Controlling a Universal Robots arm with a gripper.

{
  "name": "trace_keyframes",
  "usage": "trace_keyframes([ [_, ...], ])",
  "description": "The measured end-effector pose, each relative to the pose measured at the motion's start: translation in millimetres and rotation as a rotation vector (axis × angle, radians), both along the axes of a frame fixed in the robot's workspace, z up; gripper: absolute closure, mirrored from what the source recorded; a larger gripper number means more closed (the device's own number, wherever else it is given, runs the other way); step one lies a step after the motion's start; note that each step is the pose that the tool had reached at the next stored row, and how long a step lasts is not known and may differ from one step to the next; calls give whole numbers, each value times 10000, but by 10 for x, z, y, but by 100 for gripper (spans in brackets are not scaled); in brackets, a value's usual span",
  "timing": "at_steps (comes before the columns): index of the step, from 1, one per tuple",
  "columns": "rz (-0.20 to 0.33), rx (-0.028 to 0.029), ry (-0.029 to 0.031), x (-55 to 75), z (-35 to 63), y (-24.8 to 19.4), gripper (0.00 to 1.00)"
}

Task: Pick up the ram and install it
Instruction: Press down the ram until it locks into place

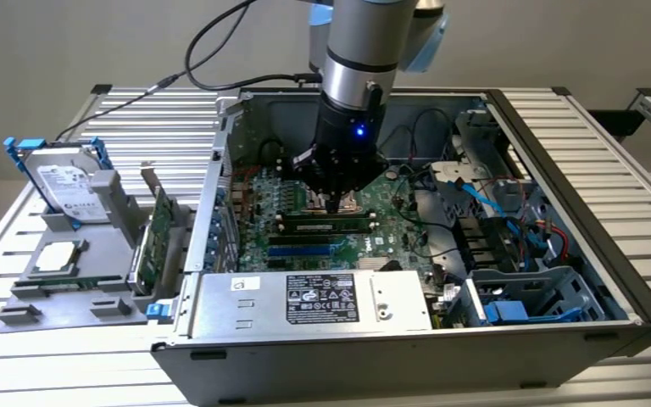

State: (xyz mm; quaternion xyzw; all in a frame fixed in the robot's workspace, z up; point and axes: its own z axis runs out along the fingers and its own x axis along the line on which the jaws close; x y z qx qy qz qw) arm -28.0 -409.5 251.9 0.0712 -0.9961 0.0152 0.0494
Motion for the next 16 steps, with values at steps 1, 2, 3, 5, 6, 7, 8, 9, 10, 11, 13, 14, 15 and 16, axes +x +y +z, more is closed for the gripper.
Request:
trace_keyframes([
  [1,-23,1,-1,0,2,-4,89],
  [2,-70,-1,0,0,4,-7,89],
  [3,-99,3,0,0,4,-13,89],
  [5,-114,36,0,0,4,-47,89],
  [6,-136,36,1,0,4,-68,89],
  [7,-149,43,1,0,4,-79,89],
  [8,-149,55,0,0,3,-81,89],
  [9,-150,57,0,0,4,-81,89],
  [10,-150,57,0,0,4,-81,89],
  [11,-150,57,0,0,4,-81,89],
  [13,-149,56,1,0,4,-81,89],
  [14,-149,56,1,0,4,-82,89],
  [15,-149,56,1,0,4,-81,89],
  [16,-149,56,1,0,4,-82,89],
])
